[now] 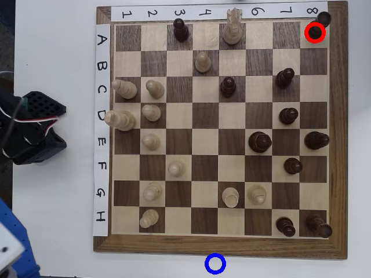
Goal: Move the piece to destination
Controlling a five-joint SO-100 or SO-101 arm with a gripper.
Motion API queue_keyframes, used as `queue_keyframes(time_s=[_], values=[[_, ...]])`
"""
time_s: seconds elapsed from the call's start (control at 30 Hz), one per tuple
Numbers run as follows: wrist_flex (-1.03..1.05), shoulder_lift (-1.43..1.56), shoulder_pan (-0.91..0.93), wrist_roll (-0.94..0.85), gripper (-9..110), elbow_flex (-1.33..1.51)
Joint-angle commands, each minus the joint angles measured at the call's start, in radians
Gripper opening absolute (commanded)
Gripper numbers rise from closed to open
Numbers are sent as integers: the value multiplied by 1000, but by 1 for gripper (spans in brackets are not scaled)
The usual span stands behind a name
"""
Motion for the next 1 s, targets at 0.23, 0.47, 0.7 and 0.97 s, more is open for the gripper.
queue_keyframes(time_s=[0.23, 0.47, 0.7, 0.97], values=[[137, -380, -420, 477, 0, -759], [143, -430, -643, 595, 0, -762], [51, -465, -821, 624, 0, -667], [-103, -578, -948, 758, 0, -623]])
